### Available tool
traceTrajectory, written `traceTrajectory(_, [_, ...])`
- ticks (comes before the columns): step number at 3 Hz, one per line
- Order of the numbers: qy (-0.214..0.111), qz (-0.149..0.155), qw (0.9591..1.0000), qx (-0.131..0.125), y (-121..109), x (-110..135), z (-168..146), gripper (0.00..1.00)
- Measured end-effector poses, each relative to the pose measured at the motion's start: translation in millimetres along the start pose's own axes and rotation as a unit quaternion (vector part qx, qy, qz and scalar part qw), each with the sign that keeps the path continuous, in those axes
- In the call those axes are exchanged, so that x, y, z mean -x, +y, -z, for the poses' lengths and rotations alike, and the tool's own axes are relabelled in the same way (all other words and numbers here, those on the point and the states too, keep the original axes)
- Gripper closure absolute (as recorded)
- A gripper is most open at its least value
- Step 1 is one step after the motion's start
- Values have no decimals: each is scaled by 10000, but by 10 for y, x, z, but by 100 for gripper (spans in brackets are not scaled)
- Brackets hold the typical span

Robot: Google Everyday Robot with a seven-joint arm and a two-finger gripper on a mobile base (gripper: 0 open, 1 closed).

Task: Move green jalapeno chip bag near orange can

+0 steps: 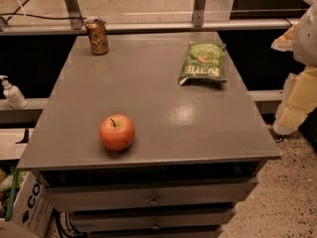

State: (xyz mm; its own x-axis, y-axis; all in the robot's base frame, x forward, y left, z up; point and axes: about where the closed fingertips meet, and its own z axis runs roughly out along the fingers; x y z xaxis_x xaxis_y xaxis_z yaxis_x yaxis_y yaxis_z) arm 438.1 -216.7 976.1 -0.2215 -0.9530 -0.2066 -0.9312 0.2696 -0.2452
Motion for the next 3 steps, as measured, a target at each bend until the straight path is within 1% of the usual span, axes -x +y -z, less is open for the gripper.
traceTrajectory(1, [0, 0, 10000, 0, 0, 0, 0, 0])
traceTrajectory(2, [-194, -132, 9996, -159, -187, 10, -209, 0])
traceTrajectory(3, [-621, -453, 9962, -401, -554, 26, -704, 0])
